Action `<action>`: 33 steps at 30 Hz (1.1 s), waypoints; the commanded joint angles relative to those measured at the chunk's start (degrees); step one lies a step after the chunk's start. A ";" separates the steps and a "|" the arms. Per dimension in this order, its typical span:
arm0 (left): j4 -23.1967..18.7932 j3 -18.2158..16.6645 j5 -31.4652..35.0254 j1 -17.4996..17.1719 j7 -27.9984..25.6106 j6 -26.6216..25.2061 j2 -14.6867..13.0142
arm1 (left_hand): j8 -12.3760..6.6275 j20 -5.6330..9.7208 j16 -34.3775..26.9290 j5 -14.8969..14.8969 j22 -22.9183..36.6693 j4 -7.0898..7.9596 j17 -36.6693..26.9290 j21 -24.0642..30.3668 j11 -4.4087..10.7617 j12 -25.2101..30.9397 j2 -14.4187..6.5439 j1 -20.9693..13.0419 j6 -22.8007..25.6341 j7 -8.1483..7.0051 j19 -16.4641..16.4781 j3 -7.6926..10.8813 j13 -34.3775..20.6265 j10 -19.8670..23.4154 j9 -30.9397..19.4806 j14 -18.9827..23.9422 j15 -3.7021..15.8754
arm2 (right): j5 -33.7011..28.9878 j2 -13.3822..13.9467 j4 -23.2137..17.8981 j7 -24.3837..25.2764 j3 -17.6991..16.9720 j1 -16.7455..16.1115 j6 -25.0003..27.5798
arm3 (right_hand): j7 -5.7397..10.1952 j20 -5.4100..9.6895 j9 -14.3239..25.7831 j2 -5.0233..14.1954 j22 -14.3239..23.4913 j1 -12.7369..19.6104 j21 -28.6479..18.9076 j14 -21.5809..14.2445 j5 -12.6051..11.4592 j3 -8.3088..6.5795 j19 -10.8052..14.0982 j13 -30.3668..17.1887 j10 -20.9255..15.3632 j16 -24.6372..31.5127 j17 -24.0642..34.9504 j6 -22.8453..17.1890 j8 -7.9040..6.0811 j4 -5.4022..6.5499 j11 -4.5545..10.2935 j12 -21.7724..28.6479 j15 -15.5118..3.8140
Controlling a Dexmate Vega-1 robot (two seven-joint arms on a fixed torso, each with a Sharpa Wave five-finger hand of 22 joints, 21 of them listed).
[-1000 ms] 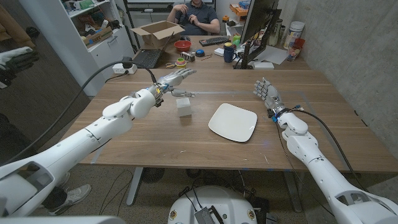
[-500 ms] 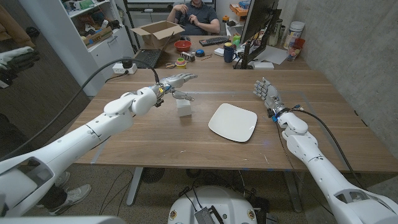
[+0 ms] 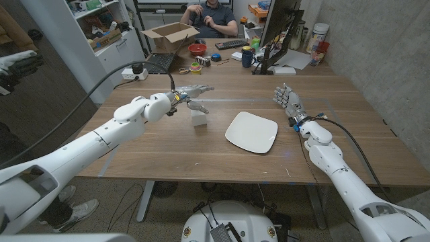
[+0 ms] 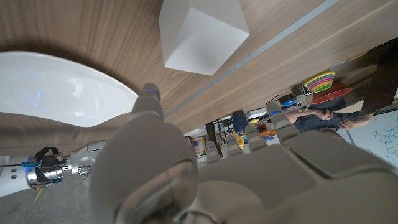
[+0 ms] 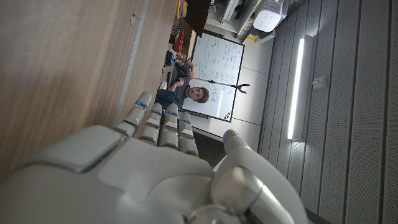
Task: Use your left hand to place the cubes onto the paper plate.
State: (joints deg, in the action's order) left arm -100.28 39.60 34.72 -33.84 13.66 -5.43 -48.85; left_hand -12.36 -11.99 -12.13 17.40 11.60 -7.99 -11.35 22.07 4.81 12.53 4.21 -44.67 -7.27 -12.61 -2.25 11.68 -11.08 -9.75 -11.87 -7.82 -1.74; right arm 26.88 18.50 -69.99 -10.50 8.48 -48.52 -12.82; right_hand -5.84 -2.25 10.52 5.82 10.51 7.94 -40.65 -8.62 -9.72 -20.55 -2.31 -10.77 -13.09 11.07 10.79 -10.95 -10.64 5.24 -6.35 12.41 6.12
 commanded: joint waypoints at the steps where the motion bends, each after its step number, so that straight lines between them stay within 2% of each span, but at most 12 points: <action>1: 0.75 1.58 1.31 1.74 3.69 0.07 0.26 | -0.40 -0.27 -0.35 0.09 0.27 0.24 -0.08 0.35 0.13 0.40 0.03 -0.82 0.32 -0.05 0.41 0.25 -0.20 -1.04 -0.24 0.40 0.06 | -0.35 -0.18 0.52 -0.11 0.03 0.47 -0.02 | 0.04 -0.27 0.17 -0.07 0.19 -0.59 0.28 -0.17 -0.37 -0.16 -0.03 -0.12 -0.41 0.24 0.33 -0.23 -0.40 0.23 -0.18 0.19 0.08; 8: 1.15 2.78 4.10 1.71 3.03 -1.13 0.85 | -0.52 -0.28 -0.35 0.03 0.28 0.23 -0.10 0.42 0.05 0.39 -0.22 -1.16 0.50 -0.05 0.70 0.32 -0.22 -0.93 -0.27 0.57 -0.01 | -0.48 -0.18 0.49 0.00 0.00 0.44 -0.07 | -0.04 -0.30 0.17 -0.12 0.19 -0.75 0.35 -0.20 -0.40 -0.08 0.08 -0.12 -0.38 0.24 0.32 -0.24 -0.41 0.30 -0.06 0.17 0.18; 15: 1.65 3.86 3.93 2.85 6.45 -0.15 0.91 | -0.69 -0.27 -0.53 -0.04 0.28 0.18 -0.12 0.53 0.13 0.52 -0.62 -1.74 0.80 -0.04 1.17 0.48 -0.22 -0.42 -0.30 1.28 0.32 | -0.44 -0.14 0.49 -0.14 0.04 0.43 0.04 | -0.24 -0.52 0.17 -0.15 0.19 -0.91 0.45 -0.24 -0.44 -0.02 0.26 -0.12 -0.46 0.23 0.28 -0.25 -0.42 0.38 -0.25 0.20 0.32; 23: 1.32 4.22 5.03 3.04 7.07 -0.65 1.07 | -0.87 -0.26 -0.49 -0.14 0.28 0.09 -0.11 0.70 0.15 0.52 -1.04 -2.44 1.14 -0.04 1.80 0.67 -0.22 -0.18 -0.33 1.53 0.36 | -0.41 -0.21 0.52 -0.23 0.03 0.45 -0.15 | -0.26 -0.64 0.17 -0.17 0.19 -1.06 0.52 -0.28 -0.46 0.04 0.39 -0.12 -0.54 0.22 0.27 -0.25 -0.41 0.46 -0.41 0.21 0.39; 33: 1.52 5.18 5.42 4.57 11.17 -0.43 1.44 | -1.25 -0.23 -1.21 -0.61 0.25 -0.31 -0.19 1.15 0.28 1.00 -2.97 -5.35 1.88 -0.05 3.53 1.74 -0.23 1.95 -0.36 4.47 0.91 | -0.22 -0.30 0.54 -0.27 -0.13 0.25 -0.29 | -0.22 -0.57 0.17 -0.21 0.19 -1.27 0.71 -0.30 -0.49 0.12 0.38 -0.12 -0.49 0.20 0.24 -0.21 -0.40 0.56 -0.40 0.18 0.36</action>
State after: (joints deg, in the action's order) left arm -98.95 43.76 39.37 -30.64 20.76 -6.02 -47.75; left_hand -13.24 -12.10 -12.97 17.14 11.59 -8.37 -11.33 22.90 4.82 12.98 1.33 -49.06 -5.82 -12.39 0.73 12.89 -11.07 -8.32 -12.14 -3.90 -0.97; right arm 26.52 18.31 -69.44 -10.72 8.48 -48.07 -12.92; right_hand -5.84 -2.47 10.52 5.59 10.51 7.11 -40.03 -8.61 -9.95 -20.33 -2.10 -10.78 -13.41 11.07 10.79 -10.95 -10.64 5.46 -6.66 12.41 6.12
